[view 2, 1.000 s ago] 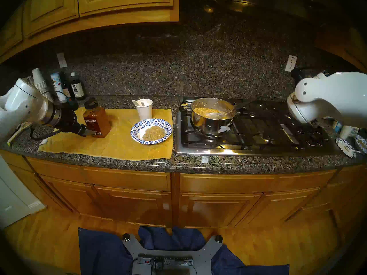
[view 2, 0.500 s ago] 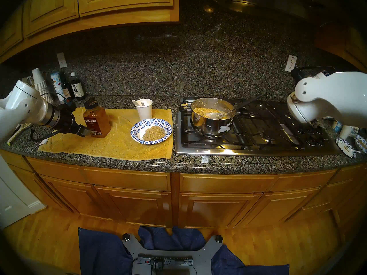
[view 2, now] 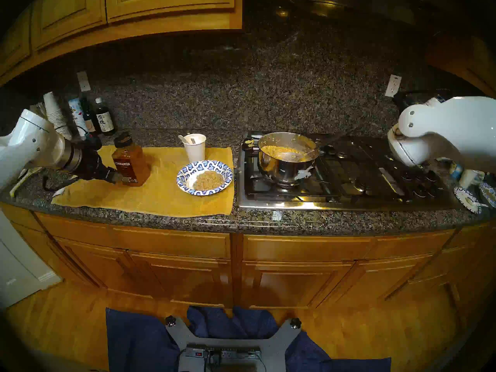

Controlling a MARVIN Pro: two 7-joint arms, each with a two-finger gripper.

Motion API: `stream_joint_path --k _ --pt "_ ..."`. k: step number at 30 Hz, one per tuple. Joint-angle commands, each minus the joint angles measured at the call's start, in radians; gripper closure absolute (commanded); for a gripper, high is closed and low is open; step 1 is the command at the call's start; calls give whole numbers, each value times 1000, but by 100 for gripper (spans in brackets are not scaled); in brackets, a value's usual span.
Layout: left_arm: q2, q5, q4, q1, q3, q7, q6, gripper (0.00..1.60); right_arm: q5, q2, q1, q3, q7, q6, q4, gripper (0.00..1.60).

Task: Scoop oatmeal into bowl and add cinnamon

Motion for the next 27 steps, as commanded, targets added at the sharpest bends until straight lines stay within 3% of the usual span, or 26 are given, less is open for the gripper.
stream_joint_path --k 1,23,27 --pt "-1 -33 -6 -21 -35 44 -26 0 -10 -11 30 17 -9 0 10 0" --pt "-1 -168 -45 -2 -37 233 -108 0 -4 -17 31 16 -10 0 10 0" --pt "-1 -193 -110 5 -32 259 -120 0 -3 -18 30 15 -9 0 10 0"
